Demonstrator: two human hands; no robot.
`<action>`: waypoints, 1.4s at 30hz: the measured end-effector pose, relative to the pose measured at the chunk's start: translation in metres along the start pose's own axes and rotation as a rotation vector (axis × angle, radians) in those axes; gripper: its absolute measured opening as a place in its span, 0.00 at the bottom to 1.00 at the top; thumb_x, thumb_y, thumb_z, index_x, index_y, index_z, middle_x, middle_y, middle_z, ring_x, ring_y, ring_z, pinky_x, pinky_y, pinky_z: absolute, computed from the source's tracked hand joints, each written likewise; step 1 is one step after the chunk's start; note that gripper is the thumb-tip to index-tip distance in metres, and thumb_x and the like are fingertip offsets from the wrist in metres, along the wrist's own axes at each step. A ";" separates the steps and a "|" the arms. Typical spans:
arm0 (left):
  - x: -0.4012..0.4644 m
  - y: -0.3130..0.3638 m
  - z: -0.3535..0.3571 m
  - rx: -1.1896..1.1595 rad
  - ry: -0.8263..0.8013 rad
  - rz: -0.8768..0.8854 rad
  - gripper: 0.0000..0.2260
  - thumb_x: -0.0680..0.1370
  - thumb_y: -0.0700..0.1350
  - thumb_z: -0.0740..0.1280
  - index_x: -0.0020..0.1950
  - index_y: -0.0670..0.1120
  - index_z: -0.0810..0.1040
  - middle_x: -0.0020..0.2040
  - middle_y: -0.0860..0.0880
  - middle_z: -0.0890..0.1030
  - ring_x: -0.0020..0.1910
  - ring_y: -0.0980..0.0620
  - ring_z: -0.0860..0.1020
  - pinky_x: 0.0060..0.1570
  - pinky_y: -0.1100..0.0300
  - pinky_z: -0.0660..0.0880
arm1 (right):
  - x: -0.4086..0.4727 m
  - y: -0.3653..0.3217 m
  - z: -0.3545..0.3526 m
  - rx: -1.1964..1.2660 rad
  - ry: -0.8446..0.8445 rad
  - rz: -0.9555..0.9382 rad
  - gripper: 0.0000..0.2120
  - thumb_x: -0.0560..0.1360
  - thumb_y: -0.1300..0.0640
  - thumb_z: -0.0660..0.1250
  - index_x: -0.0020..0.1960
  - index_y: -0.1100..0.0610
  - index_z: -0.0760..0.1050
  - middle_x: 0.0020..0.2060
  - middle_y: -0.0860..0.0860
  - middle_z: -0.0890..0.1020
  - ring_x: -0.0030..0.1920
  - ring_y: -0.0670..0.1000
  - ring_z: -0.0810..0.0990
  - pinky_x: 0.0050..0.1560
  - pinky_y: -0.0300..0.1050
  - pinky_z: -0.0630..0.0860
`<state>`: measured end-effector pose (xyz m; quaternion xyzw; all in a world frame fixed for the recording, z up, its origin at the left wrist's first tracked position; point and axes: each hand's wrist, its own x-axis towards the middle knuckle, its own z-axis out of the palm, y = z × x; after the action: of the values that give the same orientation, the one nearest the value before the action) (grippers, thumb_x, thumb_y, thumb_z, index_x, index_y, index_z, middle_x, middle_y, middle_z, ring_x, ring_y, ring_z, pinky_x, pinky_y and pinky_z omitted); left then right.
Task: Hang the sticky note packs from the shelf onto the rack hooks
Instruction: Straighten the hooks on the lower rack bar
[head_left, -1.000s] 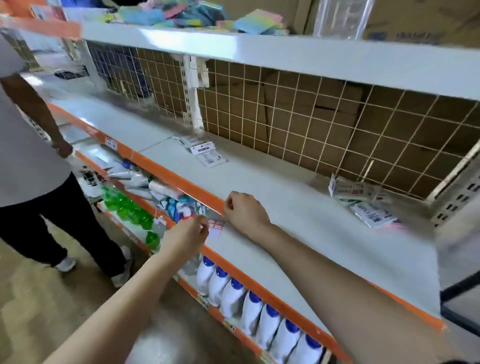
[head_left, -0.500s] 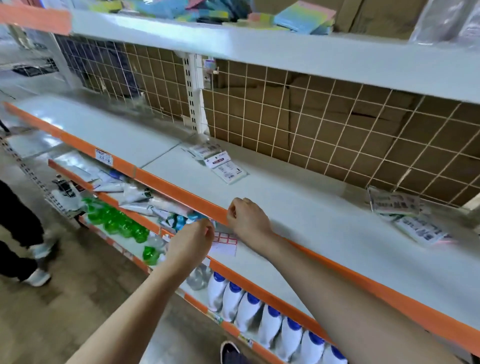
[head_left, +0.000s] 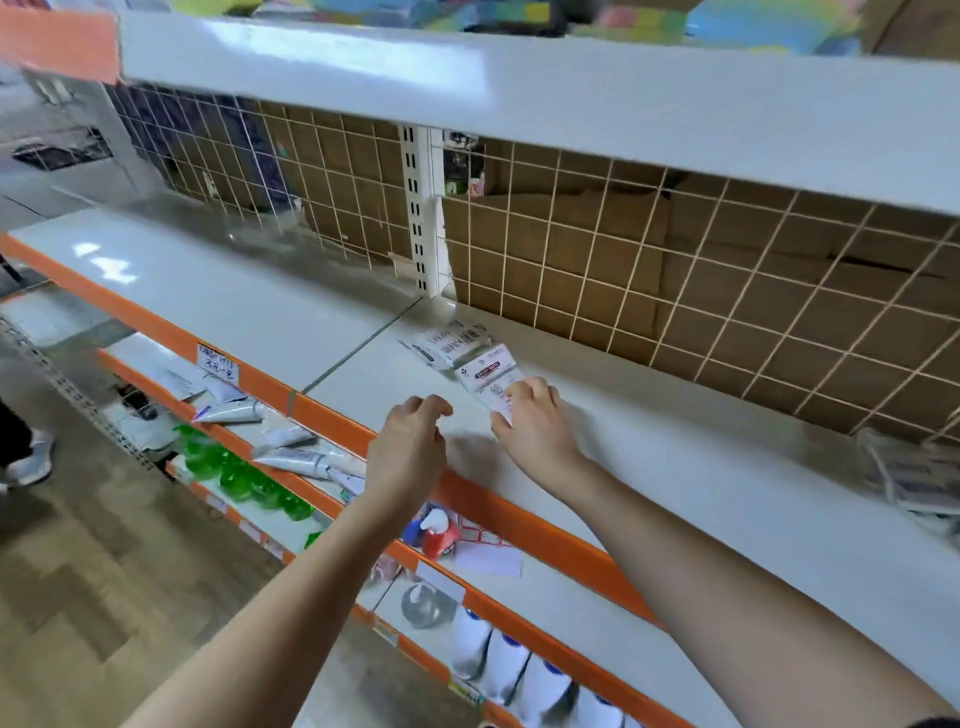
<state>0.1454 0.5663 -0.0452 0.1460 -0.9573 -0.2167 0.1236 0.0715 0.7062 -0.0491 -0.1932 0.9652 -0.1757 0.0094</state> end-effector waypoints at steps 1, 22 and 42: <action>0.007 -0.004 0.000 0.001 0.003 0.018 0.20 0.75 0.33 0.59 0.63 0.49 0.74 0.60 0.47 0.76 0.62 0.46 0.70 0.48 0.53 0.70 | 0.005 -0.001 0.003 -0.002 0.004 0.021 0.21 0.79 0.51 0.59 0.66 0.62 0.68 0.64 0.59 0.70 0.66 0.60 0.66 0.66 0.51 0.64; 0.137 -0.095 0.003 0.233 -0.081 0.424 0.18 0.77 0.45 0.63 0.67 0.49 0.71 0.63 0.46 0.73 0.64 0.44 0.67 0.62 0.53 0.62 | 0.031 -0.068 0.048 -0.479 0.151 0.395 0.19 0.73 0.48 0.66 0.57 0.61 0.77 0.50 0.60 0.80 0.51 0.63 0.78 0.52 0.60 0.76; 0.138 -0.097 -0.003 -0.254 0.044 0.675 0.03 0.73 0.34 0.70 0.46 0.39 0.79 0.39 0.41 0.82 0.36 0.41 0.79 0.33 0.51 0.78 | 0.022 -0.061 0.059 -0.311 0.237 0.476 0.29 0.75 0.38 0.62 0.68 0.56 0.71 0.69 0.55 0.71 0.70 0.56 0.67 0.70 0.53 0.61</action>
<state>0.0408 0.4357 -0.0620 -0.1902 -0.9141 -0.2778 0.2260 0.0794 0.6252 -0.0827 0.0609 0.9931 -0.0399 -0.0921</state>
